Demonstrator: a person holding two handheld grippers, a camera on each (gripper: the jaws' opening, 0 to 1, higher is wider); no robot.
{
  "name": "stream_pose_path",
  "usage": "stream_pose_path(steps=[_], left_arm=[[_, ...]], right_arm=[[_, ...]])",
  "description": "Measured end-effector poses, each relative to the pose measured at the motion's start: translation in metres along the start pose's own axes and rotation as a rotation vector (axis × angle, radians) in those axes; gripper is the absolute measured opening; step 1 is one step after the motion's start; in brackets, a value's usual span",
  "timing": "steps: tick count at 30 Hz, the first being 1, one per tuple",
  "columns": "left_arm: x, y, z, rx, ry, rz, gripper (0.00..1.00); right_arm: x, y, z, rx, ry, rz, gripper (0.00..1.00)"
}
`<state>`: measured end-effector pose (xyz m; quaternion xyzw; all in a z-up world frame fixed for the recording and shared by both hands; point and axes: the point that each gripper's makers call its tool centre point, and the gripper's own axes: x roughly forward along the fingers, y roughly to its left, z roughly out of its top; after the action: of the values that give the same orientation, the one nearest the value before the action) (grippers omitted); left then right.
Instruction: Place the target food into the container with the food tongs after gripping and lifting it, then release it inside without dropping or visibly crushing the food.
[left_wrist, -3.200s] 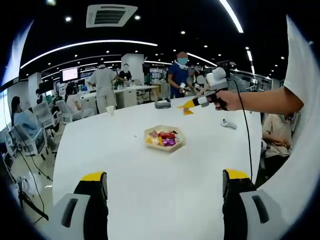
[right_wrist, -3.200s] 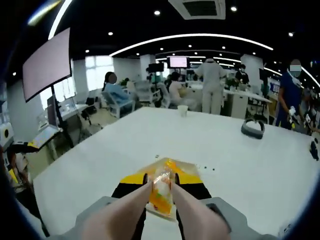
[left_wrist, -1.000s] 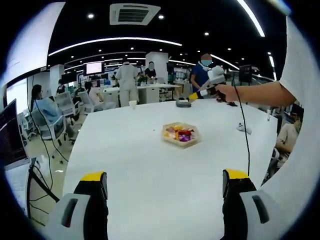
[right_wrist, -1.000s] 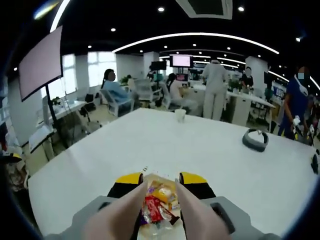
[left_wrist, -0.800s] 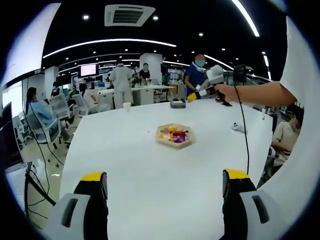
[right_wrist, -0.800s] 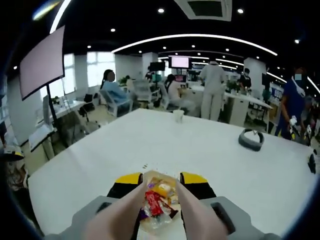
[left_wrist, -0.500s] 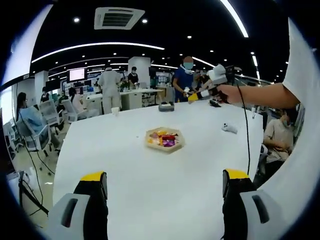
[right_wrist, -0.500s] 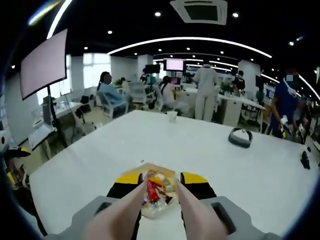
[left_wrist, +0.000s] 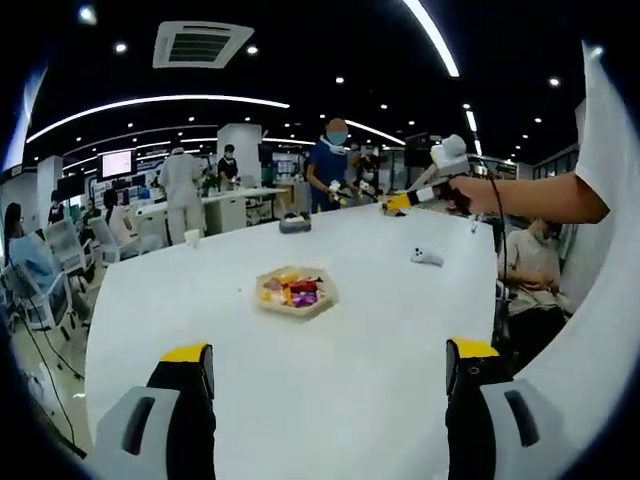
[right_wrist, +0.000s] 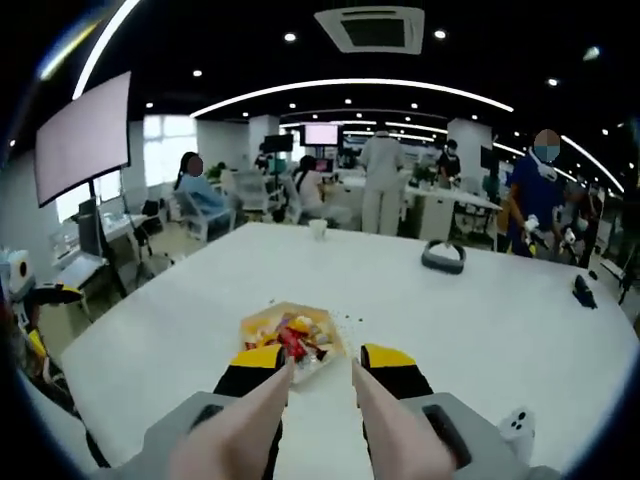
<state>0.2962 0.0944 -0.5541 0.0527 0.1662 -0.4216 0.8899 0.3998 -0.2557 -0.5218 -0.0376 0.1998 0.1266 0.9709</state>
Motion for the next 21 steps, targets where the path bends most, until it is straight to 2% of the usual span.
stream_pose_path(steps=[13, 17, 21], left_arm=[[-0.001, -0.002, 0.001, 0.027, 0.005, -0.063, 0.97], [0.006, -0.008, 0.002, 0.026, 0.001, -0.106, 0.97], [0.024, -0.020, 0.003, 0.010, -0.009, -0.174, 0.97]], right_arm=[[-0.046, 0.018, -0.027, 0.042, -0.012, -0.051, 0.29], [-0.059, 0.031, -0.037, 0.039, -0.007, -0.050, 0.29], [-0.069, 0.040, -0.040, 0.052, -0.016, -0.052, 0.29]])
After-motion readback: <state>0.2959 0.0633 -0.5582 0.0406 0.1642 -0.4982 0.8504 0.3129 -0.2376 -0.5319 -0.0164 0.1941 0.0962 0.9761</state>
